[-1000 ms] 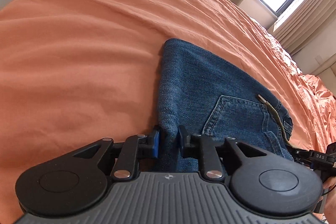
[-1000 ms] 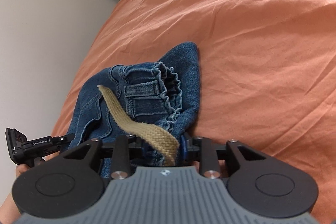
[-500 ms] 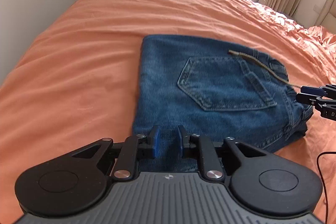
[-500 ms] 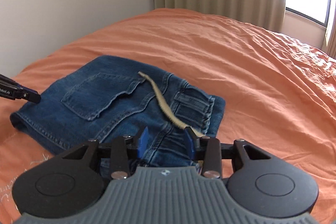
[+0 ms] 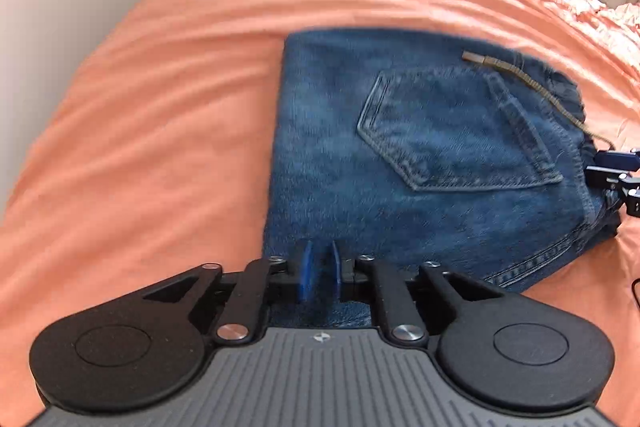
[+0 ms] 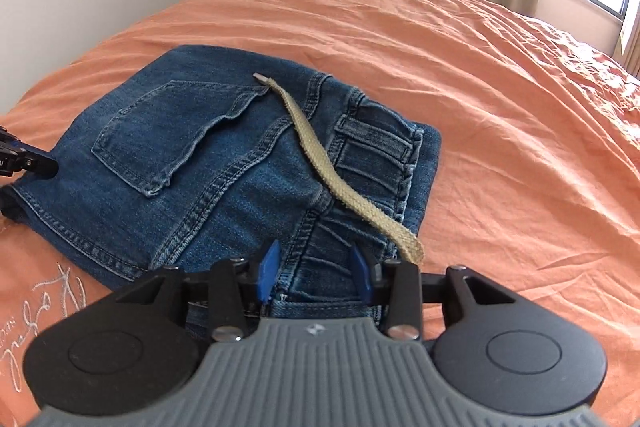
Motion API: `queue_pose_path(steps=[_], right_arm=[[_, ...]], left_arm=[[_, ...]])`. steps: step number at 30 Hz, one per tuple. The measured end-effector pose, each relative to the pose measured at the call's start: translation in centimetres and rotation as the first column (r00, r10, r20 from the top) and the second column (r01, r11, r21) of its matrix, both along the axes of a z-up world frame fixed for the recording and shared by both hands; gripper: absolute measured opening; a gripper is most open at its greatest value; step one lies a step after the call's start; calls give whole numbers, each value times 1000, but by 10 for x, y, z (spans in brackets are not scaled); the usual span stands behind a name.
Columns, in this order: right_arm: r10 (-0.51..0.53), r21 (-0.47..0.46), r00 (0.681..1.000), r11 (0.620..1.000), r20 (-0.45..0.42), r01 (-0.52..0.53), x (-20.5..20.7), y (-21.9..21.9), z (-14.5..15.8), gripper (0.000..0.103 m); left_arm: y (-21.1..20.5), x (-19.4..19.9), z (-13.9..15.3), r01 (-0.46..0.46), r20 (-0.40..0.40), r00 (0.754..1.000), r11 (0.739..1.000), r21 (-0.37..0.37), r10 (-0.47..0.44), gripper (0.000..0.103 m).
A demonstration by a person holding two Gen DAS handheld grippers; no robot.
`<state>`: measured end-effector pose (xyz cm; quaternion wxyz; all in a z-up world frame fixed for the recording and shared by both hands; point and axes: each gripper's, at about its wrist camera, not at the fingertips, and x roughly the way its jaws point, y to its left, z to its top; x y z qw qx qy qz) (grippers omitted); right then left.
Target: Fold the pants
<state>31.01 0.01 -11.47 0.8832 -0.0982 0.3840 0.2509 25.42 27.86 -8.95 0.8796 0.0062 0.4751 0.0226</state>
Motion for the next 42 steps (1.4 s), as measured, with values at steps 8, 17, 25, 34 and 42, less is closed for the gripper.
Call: queue_pose_path(steps=[8, 17, 25, 34, 42], right_arm=[[15, 84, 993, 996, 118, -25, -59, -11, 83, 54], [17, 171, 973, 984, 231, -58, -149, -31, 164, 71], [-20, 219, 945, 974, 327, -55, -235, -57, 185, 81], [-123, 243, 905, 970, 407, 23, -302, -75, 155, 81], [-184, 222, 915, 969, 359, 108, -303, -67, 120, 81]], left_arm=[[-24, -46, 106, 32, 141, 989, 999, 35, -36, 26], [-75, -126, 217, 65, 299, 948, 988, 143, -106, 44], [-121, -197, 228, 59, 427, 896, 986, 158, -122, 76], [-149, -230, 163, -142, 564, 821, 988, 59, 85, 99], [-158, -215, 109, -187, 484, 864, 981, 56, 137, 99]])
